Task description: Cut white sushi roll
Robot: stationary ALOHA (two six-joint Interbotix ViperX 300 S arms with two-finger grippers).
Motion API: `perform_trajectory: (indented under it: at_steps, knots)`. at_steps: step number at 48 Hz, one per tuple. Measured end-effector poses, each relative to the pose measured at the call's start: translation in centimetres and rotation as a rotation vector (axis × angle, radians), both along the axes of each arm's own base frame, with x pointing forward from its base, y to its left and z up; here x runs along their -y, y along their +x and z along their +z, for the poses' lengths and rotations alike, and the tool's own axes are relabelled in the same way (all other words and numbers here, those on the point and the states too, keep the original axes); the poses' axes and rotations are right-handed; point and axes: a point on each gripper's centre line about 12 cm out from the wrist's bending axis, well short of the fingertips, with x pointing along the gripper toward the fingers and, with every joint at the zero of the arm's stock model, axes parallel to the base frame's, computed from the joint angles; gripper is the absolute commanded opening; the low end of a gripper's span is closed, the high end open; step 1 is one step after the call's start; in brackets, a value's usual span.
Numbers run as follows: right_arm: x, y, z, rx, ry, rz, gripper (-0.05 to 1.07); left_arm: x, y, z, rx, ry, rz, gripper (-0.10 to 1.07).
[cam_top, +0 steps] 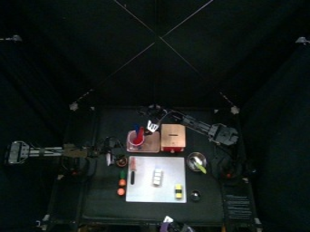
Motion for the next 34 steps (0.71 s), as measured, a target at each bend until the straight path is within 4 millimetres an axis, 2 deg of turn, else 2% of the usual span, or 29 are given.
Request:
perform_trajectory:
  at_steps: [8, 22, 34]
  knots:
    - [0.6, 1.0, -0.3, -0.010, -0.006, 0.020, 0.87, 0.0, -0.3, -0.7, -0.012, -0.029, 0.014, 0.88]
    - [1.3, 2.3, -0.6, -0.028, 0.005, 0.054, 0.86, -0.1, -0.3, -0.6, -0.008, -0.045, 0.023, 0.88]
    - [-0.3, 2.8, -0.5, -0.095, -0.028, 0.076, 0.86, -0.3, -0.4, -0.8, -0.012, -0.047, 0.033, 0.88]
